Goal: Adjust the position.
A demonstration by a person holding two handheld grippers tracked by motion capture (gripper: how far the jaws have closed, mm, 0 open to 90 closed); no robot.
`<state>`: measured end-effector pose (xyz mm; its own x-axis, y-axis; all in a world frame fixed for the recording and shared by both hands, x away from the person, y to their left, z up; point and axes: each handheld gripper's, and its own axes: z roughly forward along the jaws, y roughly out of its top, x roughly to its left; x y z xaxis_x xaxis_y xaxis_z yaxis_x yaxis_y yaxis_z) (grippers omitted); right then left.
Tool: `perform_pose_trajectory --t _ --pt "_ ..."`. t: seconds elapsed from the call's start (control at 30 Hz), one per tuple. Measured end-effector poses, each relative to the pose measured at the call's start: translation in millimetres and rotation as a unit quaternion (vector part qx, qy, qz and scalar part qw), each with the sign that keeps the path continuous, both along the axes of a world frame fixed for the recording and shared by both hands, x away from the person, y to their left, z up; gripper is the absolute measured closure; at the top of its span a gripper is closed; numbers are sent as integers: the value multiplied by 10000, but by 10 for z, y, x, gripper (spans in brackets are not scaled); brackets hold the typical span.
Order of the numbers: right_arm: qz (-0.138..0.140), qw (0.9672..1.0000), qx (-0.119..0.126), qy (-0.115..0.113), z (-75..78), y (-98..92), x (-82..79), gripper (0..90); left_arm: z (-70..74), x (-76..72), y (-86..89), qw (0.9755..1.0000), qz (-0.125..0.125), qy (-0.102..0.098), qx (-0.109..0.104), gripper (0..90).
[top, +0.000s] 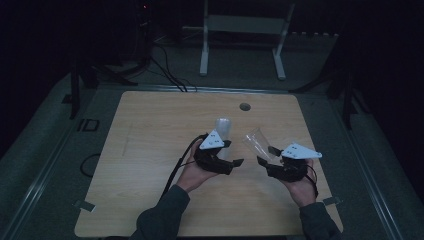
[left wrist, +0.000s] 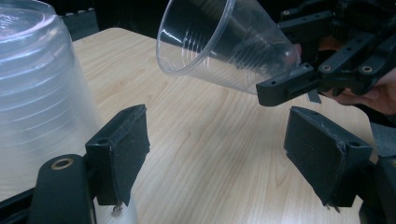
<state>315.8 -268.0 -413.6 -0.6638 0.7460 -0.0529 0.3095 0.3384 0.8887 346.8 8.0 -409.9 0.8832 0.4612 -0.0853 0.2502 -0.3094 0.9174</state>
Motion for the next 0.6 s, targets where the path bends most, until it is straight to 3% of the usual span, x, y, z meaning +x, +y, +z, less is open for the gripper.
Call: perform_pose_trajectory --t 0.6 --pt "-346 9986 339 -197 -15 42 -47 416 44 33 -29 9989 308 97 -344 230"
